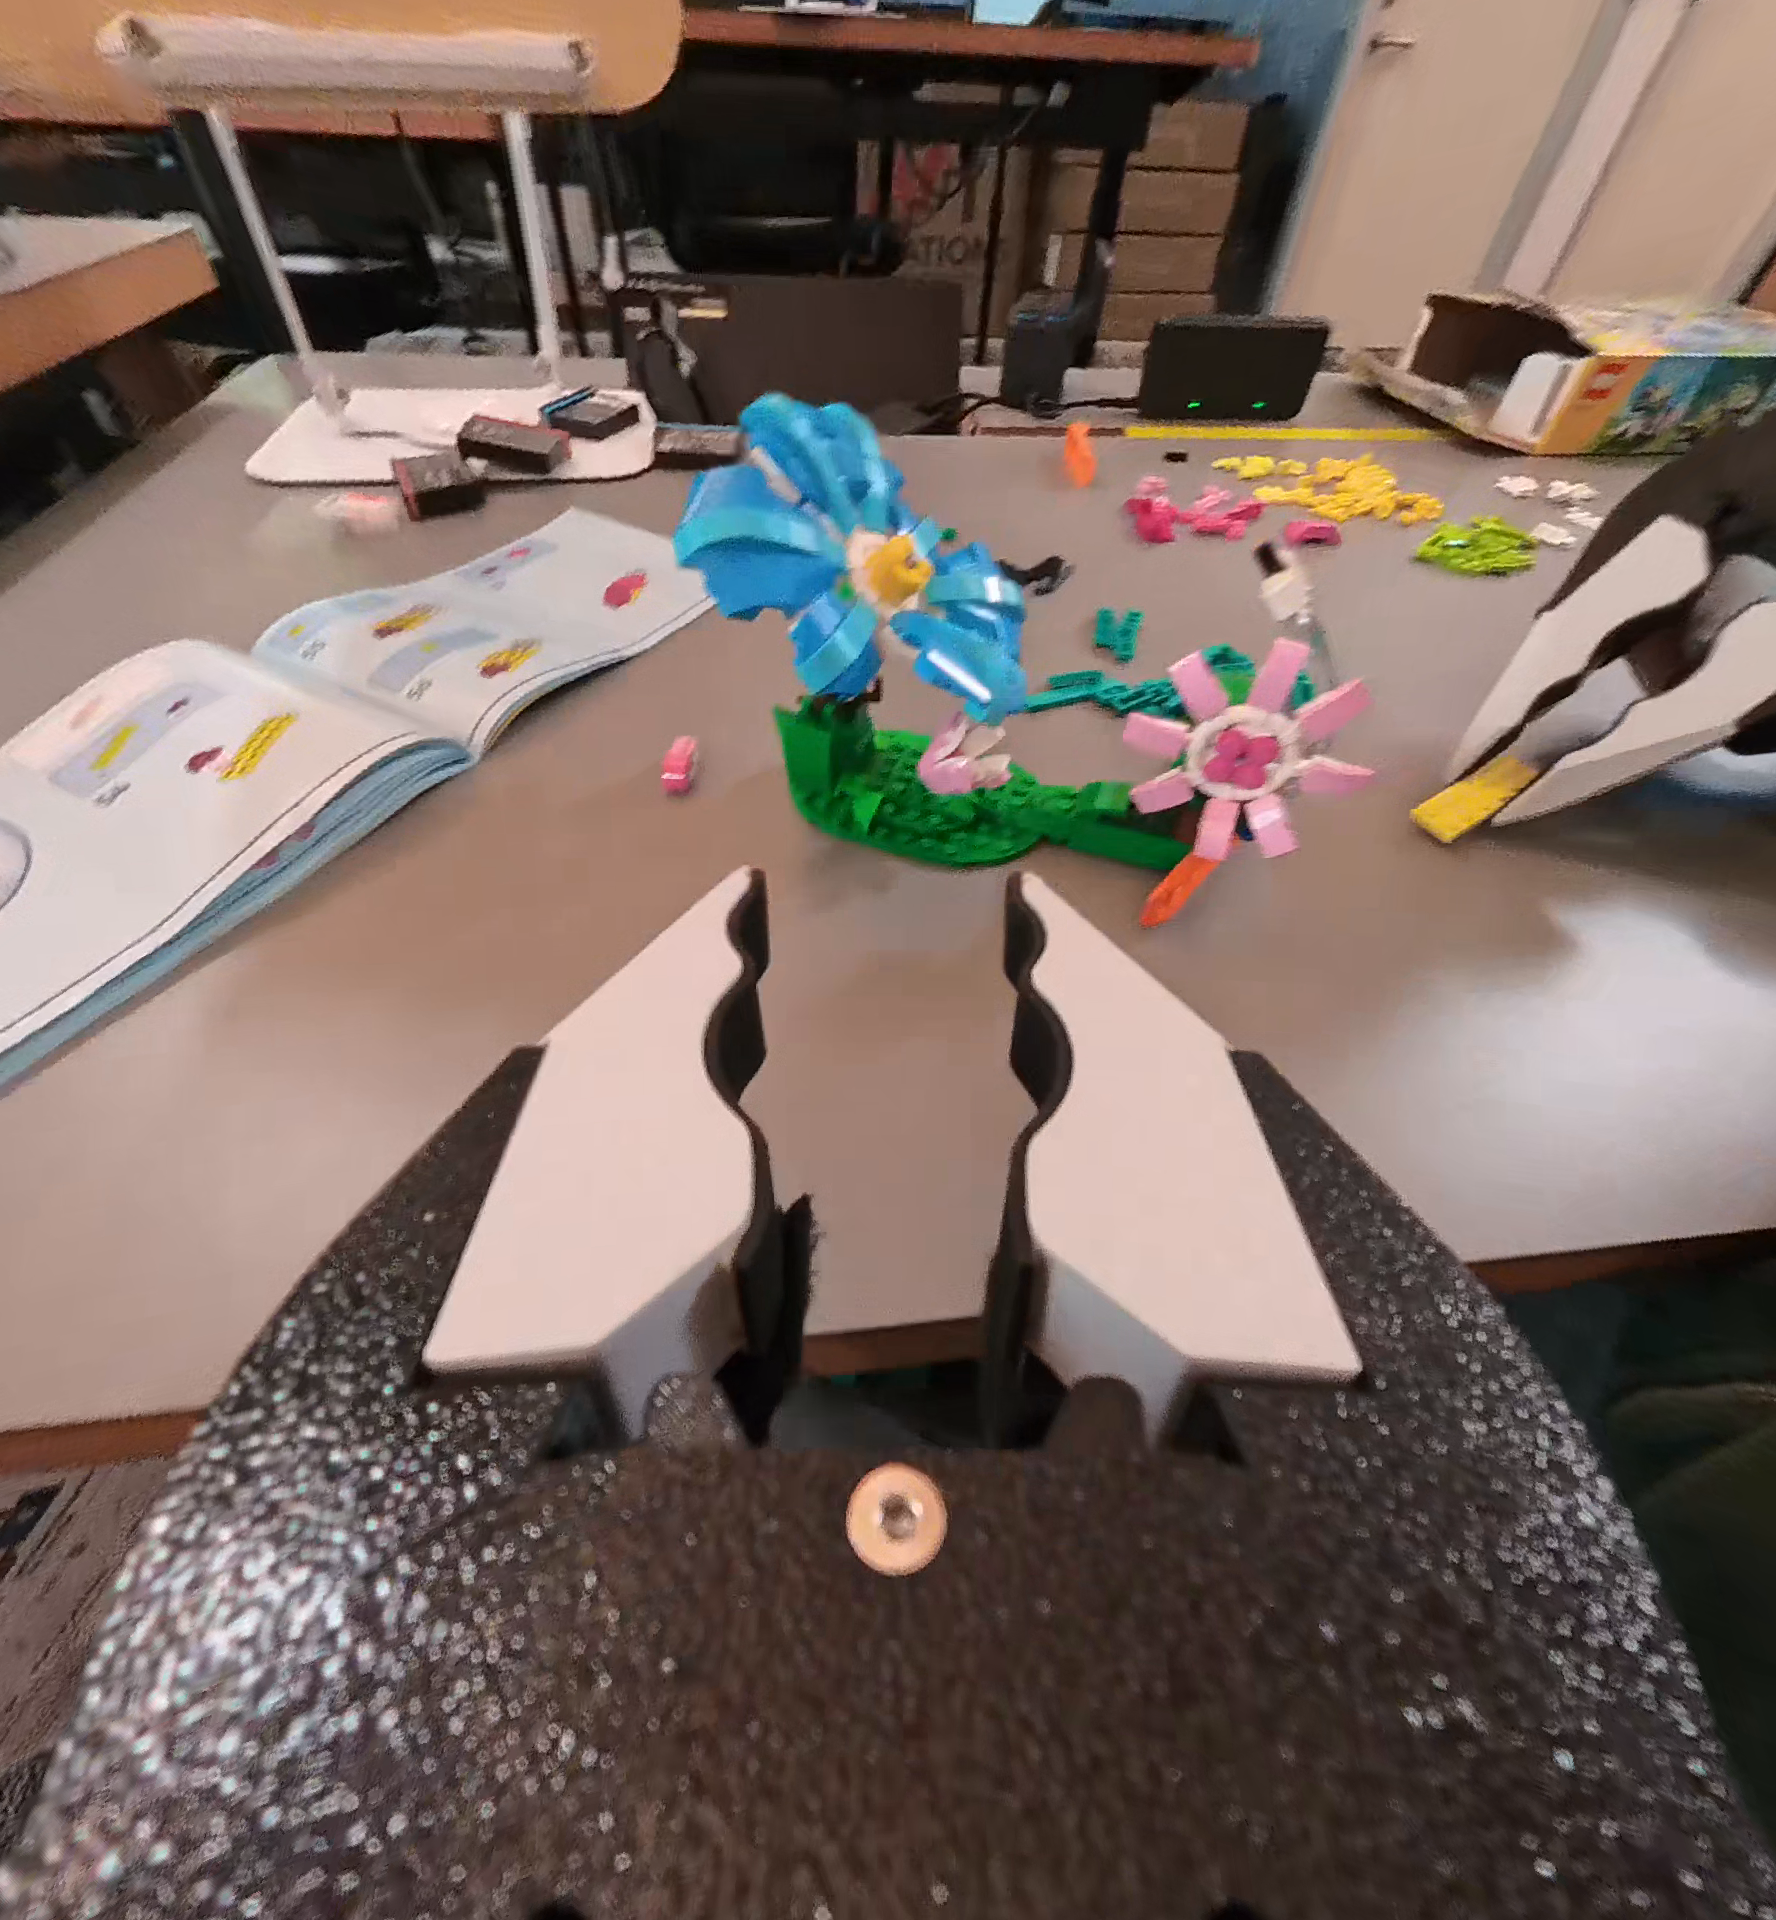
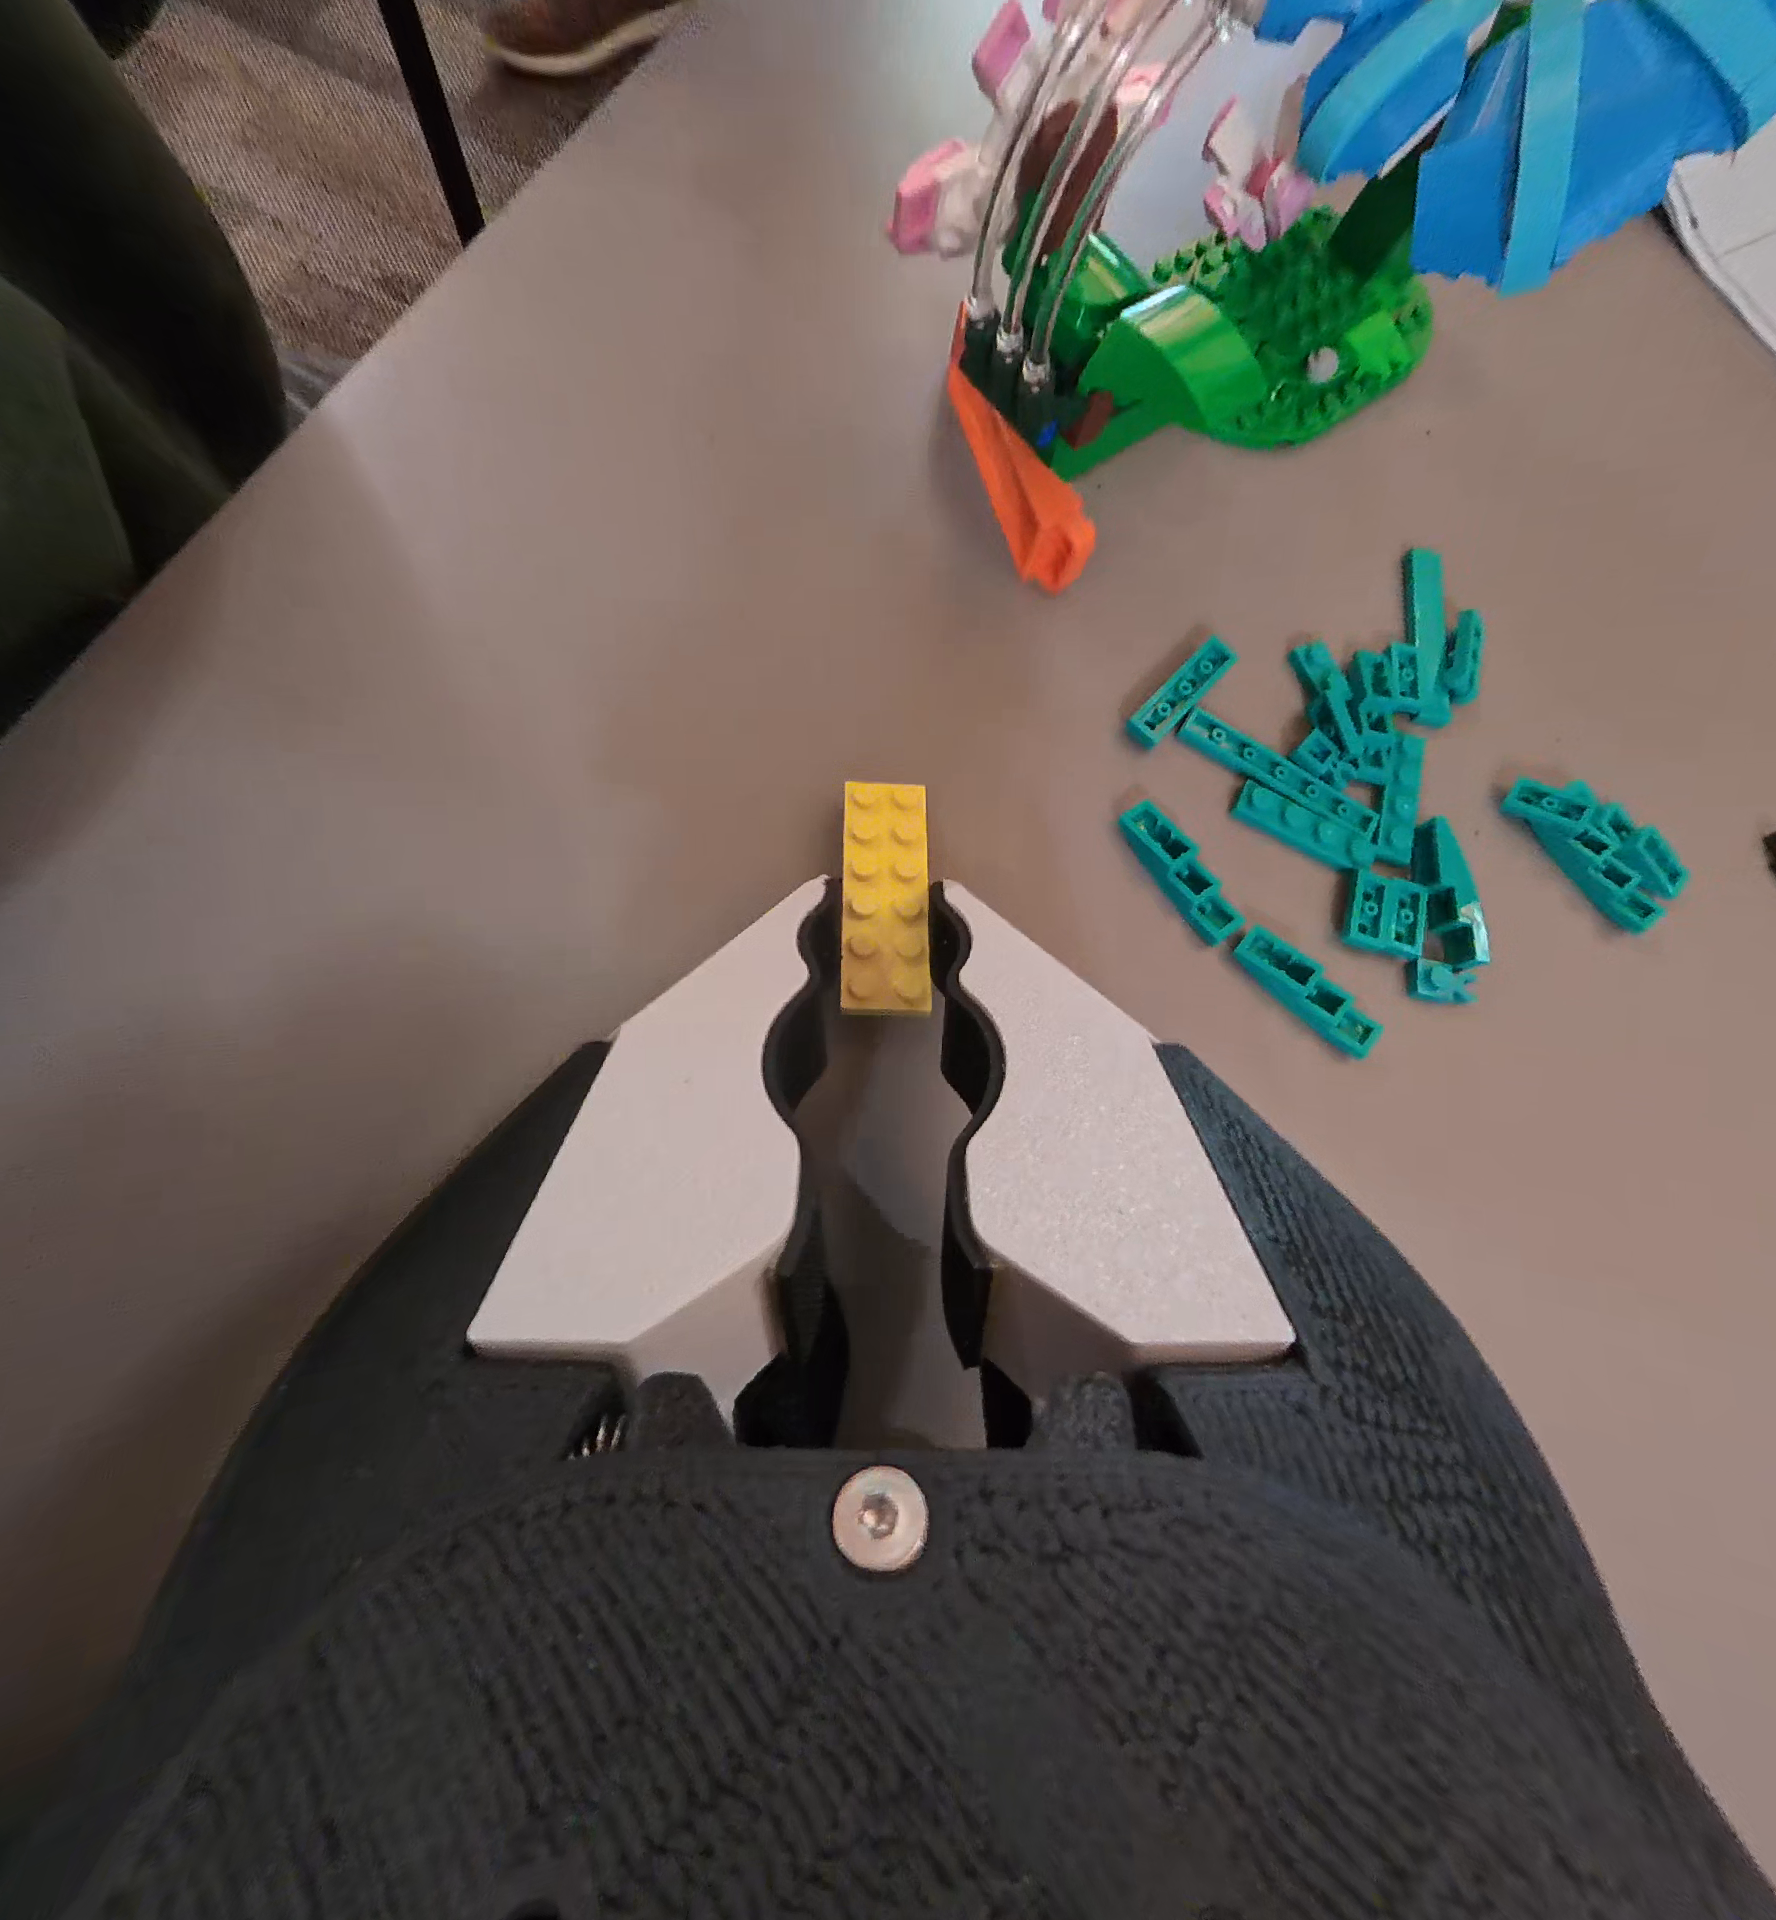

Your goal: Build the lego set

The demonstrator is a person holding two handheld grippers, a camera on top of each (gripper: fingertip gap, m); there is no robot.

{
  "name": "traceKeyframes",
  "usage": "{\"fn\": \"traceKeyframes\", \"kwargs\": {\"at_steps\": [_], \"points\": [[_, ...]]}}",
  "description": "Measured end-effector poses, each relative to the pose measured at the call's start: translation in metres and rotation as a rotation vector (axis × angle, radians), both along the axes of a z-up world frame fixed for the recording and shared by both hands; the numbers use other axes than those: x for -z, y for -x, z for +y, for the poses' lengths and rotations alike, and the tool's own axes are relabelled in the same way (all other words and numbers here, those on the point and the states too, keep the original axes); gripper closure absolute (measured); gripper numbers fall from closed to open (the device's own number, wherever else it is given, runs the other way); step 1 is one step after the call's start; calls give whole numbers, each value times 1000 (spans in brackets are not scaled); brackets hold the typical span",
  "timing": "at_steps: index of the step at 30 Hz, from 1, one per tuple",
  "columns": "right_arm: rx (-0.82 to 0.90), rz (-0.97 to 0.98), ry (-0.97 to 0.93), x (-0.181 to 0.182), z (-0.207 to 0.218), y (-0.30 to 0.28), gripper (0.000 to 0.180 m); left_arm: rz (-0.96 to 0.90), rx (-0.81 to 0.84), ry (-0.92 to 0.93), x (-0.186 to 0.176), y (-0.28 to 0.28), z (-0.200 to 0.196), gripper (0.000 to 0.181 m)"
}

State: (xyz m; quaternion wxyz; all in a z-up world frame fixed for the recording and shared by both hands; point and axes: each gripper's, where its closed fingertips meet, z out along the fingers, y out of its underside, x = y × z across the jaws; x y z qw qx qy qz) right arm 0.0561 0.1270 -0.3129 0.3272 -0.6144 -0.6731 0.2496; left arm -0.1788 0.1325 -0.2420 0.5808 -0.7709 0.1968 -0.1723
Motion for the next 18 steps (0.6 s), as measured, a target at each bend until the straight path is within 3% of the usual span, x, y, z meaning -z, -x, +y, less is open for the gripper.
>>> {"fn": "traceKeyframes", "kwargs": {"at_steps": [12,18], "points": [[10,-40,68,4,-4,-19,165,34,136,-18,6,-46,-13,138],[53,22,107,-3,1,-26,149,15,141,4,11,-47,-13,138]]}}
